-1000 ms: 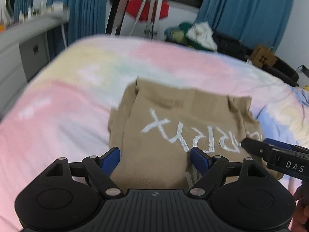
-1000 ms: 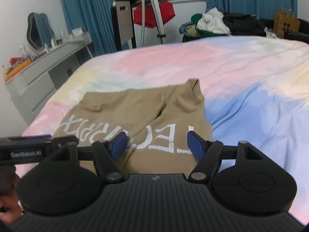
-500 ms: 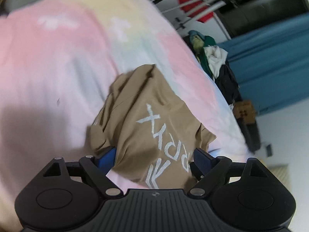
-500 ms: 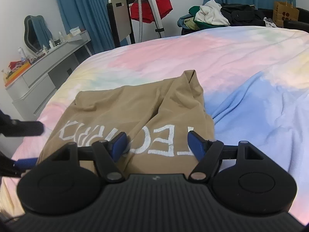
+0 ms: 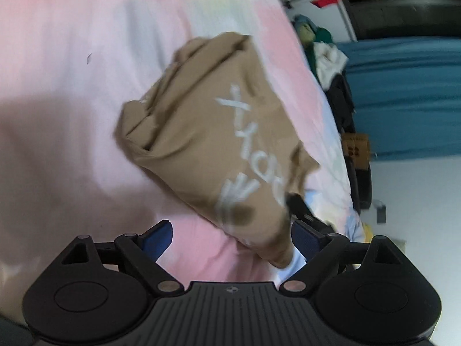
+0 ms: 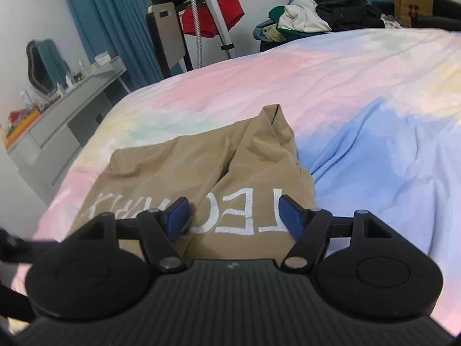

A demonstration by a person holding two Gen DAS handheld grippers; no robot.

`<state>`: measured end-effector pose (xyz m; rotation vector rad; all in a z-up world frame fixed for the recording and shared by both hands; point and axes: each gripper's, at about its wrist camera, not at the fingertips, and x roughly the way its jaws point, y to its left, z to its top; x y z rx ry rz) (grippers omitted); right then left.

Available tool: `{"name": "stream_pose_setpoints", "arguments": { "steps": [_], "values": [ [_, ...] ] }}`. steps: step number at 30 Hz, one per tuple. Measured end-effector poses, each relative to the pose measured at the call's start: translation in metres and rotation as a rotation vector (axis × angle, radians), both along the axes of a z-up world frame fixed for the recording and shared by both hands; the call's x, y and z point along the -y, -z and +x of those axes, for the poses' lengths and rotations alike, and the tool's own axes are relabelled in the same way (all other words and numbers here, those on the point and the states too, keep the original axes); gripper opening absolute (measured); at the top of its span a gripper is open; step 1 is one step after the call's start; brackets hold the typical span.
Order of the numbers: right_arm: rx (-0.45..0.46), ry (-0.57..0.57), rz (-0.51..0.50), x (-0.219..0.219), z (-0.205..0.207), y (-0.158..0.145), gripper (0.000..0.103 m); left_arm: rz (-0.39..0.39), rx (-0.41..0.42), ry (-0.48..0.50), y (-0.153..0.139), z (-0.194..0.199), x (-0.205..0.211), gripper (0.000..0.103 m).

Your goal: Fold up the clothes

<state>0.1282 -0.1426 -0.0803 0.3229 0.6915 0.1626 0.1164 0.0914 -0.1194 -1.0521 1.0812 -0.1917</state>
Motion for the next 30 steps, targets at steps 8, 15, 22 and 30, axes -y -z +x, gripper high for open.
{"name": "stream_pose_setpoints", "arguments": {
  "steps": [8, 15, 22, 30],
  "values": [
    [-0.007, 0.011, 0.414, 0.025, -0.005, -0.004, 0.073, -0.099, -0.006, -0.177, 0.033, 0.018, -0.03, 0.08],
    [-0.227, -0.152, 0.936, 0.01, -0.005, 0.035, 0.073, -0.057, 0.051, -0.21, 0.025, 0.024, -0.033, 0.048],
    [-0.404, -0.092, 1.084, -0.012, -0.009, 0.075, 0.073, -0.014, 0.138, -0.177, 0.003, 0.029, -0.033, 0.023],
    [-0.277, 0.387, 1.163, 0.044, -0.037, 0.09, 0.074, -0.063, 0.156, -0.182, 0.0, 0.03, -0.037, 0.021]
  ]
}}
